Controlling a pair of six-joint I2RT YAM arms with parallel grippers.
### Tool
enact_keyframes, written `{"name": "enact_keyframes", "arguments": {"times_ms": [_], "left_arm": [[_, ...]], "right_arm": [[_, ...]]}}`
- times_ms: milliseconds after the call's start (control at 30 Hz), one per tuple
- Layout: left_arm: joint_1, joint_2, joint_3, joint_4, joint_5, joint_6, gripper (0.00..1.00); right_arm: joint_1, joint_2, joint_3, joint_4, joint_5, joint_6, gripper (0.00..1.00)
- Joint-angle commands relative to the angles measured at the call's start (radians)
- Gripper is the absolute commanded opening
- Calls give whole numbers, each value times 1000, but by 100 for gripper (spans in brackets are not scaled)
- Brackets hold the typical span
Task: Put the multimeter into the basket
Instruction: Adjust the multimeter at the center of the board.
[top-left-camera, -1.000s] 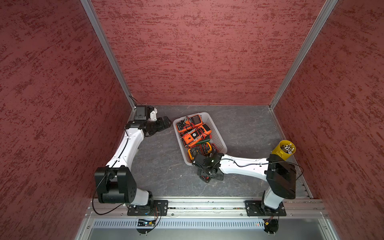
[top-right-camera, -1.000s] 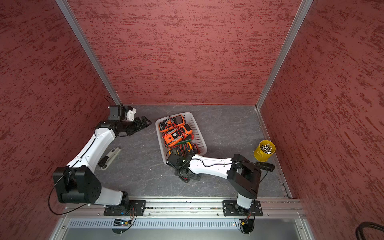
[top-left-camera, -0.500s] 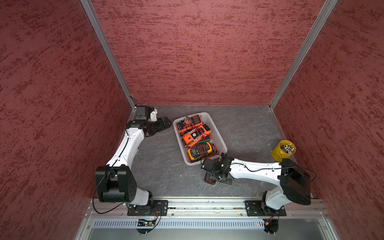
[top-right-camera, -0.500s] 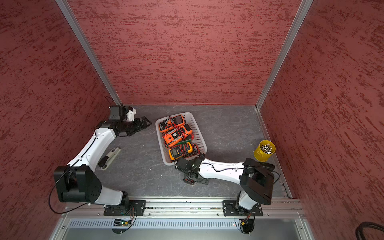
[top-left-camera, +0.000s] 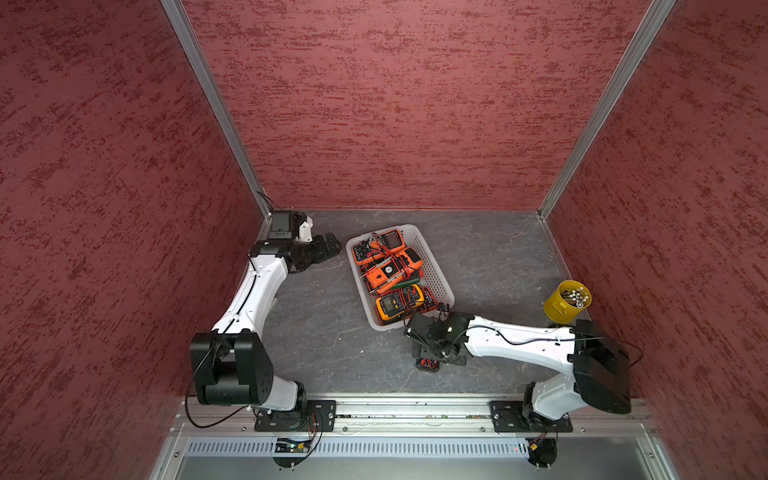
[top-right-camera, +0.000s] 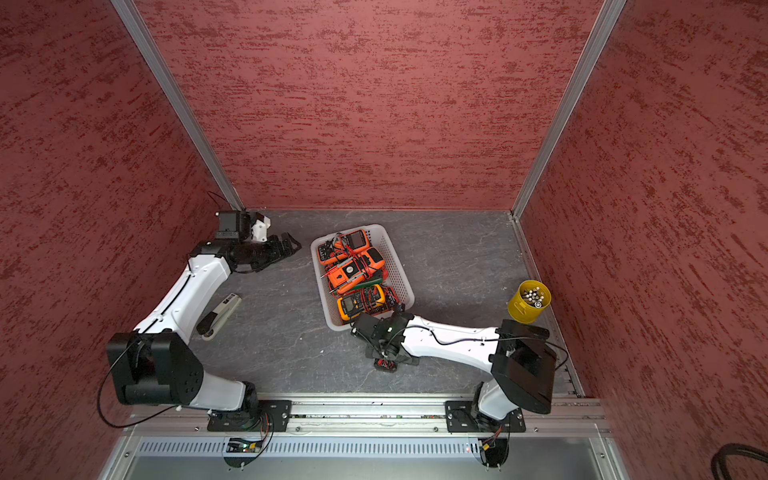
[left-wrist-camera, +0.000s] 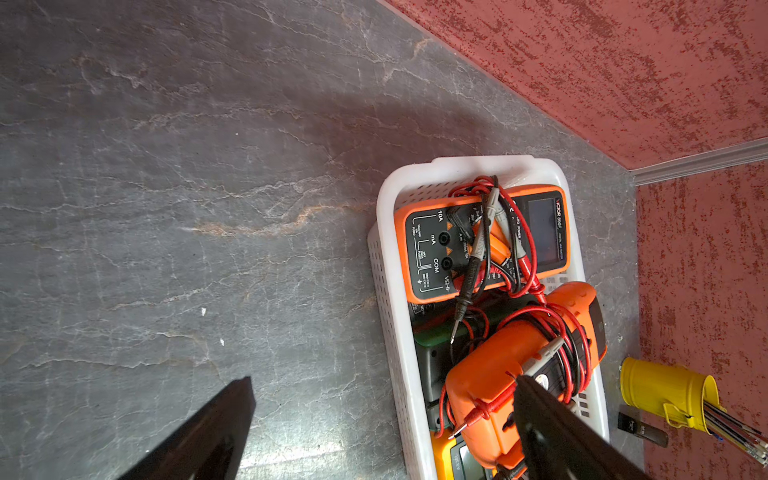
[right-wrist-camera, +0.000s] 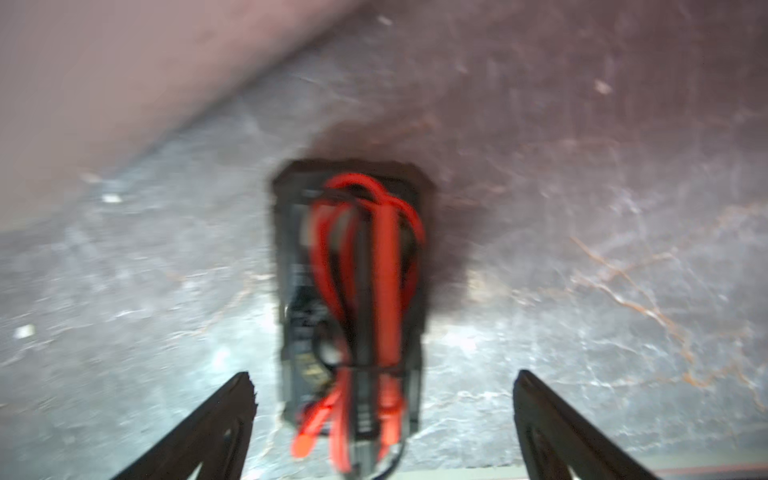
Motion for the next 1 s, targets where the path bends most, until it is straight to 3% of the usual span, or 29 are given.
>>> {"name": "enact_keyframes", "arguments": {"times_ms": [0, 300, 633, 967], "left_arm": [[5, 11, 9, 1, -5, 12, 100], [6, 25, 14, 10, 3, 13, 100], [8, 24, 10, 9, 2, 12, 100], [20, 23, 31, -2, -9, 13, 100]], "right_arm": [[-1, 68, 43, 28, 5, -68, 99], [-6, 170, 13, -16, -31, 60, 99], [-11, 168, -66, 65, -40, 62, 90], [59, 102, -123, 76, 71, 43, 88]]}}
